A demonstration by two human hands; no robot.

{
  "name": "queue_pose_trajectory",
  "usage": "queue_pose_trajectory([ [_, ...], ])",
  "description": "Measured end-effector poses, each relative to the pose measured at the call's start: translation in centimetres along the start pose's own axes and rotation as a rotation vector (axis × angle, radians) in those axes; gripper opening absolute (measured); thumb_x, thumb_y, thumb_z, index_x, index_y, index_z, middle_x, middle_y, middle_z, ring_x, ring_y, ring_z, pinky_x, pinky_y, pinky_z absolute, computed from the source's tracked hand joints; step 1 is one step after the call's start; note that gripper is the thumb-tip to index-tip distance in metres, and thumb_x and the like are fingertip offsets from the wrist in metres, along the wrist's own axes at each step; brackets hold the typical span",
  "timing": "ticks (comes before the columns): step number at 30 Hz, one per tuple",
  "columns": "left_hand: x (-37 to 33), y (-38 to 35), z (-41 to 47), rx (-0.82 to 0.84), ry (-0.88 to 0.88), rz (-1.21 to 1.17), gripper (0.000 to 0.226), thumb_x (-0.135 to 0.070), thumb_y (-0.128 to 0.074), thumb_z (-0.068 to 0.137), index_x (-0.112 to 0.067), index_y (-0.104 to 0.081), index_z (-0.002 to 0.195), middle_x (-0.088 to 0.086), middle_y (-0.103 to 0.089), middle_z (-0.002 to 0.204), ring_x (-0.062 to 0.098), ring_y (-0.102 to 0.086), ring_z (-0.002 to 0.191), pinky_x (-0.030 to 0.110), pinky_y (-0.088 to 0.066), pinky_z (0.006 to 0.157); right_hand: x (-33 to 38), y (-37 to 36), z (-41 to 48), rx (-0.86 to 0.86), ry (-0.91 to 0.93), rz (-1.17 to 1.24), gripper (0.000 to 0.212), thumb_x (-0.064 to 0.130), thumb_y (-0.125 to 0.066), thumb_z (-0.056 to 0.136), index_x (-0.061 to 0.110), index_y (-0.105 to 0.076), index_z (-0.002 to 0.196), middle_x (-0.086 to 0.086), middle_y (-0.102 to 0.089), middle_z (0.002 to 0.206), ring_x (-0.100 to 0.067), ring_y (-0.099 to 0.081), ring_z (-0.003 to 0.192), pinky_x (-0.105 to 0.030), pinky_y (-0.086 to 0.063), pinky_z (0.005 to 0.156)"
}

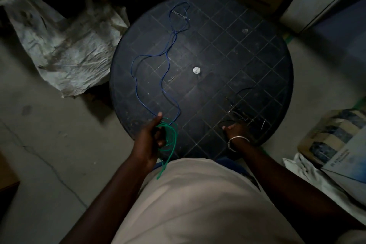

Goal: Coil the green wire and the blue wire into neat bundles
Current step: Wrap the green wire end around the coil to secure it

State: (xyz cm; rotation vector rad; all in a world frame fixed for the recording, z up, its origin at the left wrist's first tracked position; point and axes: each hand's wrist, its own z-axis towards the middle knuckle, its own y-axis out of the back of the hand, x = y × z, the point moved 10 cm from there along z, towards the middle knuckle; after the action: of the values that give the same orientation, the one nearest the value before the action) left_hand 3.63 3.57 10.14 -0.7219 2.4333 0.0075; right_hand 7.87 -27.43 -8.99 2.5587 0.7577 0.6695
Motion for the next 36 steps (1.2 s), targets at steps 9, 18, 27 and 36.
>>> queue_pose_trajectory([
  [9,-3.0,4.2,0.0,-0.411,-0.252,0.242,0.025,-0.042,-0.082,0.074,-0.02,-0.07,0.077,-0.003,-0.069,0.079,0.013,-0.063,0.069,0.028,-0.052,0.067,14.1,-5.3,-15.2,0.698,0.133,0.297,0.071,0.074,-0.043,0.089,0.01,-0.073,0.081,-0.008,-0.078,0.077,-0.016,-0.066,0.05,-0.017,-0.041,0.04],
  [18,-0.4,0.1,1.0,-0.025,-0.012,0.171,0.049,-0.035,-0.035,0.103,0.006,-0.06,0.101,-0.006,-0.035,0.034,0.006,-0.032,0.029,0.02,-0.042,0.043,18.5,-1.8,-16.9,0.481,0.455,0.269,0.014,0.016,-0.063,0.096,0.006,-0.073,0.092,-0.005,-0.069,0.067,-0.003,-0.051,0.04,-0.018,-0.042,0.046],
  [27,-2.0,-3.9,-3.0,0.438,0.0,0.011,0.04,-0.032,-0.036,0.104,0.0,-0.06,0.099,0.006,-0.046,0.067,0.017,-0.049,0.068,0.038,-0.049,0.103,18.0,1.3,-16.2,0.213,0.537,0.442,0.015,0.012,-0.074,0.088,0.013,-0.064,0.078,-0.005,-0.063,0.06,-0.007,-0.057,0.049,-0.017,-0.049,0.053],
  [36,-2.8,-3.8,-4.5,0.604,0.025,-0.161,0.043,-0.02,-0.069,0.087,0.002,-0.06,0.122,0.005,-0.059,0.085,0.023,-0.057,0.094,0.035,-0.048,0.101,18.3,0.8,-16.8,0.264,0.623,0.381,0.007,0.005,-0.075,0.085,0.009,-0.076,0.091,-0.013,-0.075,0.079,-0.002,-0.062,0.067,-0.013,-0.049,0.067],
])
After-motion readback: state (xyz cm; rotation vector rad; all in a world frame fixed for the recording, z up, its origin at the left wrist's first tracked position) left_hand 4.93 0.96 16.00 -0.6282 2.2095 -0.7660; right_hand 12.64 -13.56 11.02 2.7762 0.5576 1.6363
